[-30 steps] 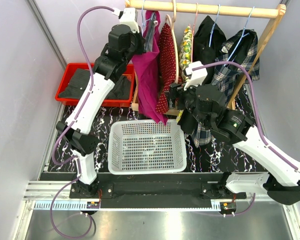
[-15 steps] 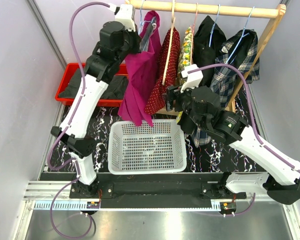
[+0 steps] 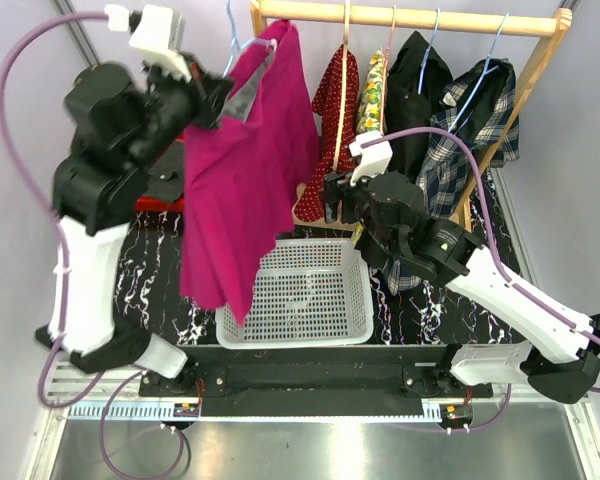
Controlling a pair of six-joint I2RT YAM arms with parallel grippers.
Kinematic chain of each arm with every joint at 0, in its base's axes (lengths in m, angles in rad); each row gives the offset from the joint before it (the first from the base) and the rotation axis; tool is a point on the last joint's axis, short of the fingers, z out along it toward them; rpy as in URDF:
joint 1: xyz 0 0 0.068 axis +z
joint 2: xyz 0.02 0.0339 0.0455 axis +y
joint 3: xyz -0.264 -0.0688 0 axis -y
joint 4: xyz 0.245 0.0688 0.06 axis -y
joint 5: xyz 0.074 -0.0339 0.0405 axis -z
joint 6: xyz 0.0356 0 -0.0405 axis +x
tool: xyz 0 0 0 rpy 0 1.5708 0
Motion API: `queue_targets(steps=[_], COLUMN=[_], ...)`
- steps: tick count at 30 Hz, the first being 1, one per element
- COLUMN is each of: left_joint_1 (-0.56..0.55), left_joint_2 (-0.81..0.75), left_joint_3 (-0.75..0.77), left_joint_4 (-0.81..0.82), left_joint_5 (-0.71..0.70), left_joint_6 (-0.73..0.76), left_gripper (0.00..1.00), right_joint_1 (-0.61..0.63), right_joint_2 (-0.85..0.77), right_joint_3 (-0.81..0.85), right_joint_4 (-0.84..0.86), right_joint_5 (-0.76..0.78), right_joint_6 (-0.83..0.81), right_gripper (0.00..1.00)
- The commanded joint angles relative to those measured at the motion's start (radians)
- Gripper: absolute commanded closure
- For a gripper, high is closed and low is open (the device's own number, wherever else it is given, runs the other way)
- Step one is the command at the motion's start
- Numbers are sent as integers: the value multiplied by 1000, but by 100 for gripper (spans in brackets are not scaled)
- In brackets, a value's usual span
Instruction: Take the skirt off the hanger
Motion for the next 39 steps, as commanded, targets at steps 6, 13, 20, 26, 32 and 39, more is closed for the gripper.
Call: queue_targets(steps=[6,13,20,26,32,39], left_joint_1=[2,2,2,2,2,2], left_joint_2=[-317,-408,-412,-428,-458,-468], left_joint_3=[-350,-416,-410,-384,-399,-413], left_joint_4=[-73,-142,-148,-184,-211,-217], left_joint_5=[105,147,173,243,257,266], left_joint_6=[129,137,136,139,162,171], left_gripper=[100,100,100,100,100,100], right_joint_1=[8,6,5,-35,-107,-156], right_joint_2=[-87,-4,102,107,68,86], right_joint_3=[-21,60,62,-36,-121,-120], right_joint_4=[280,369,351,533,719,767], right_joint_5=[-68,-212,-153,-111,-195,-311], right_joint_6=[-34,68,139,188,312,433], right_gripper=[4,0,0,0,2,7])
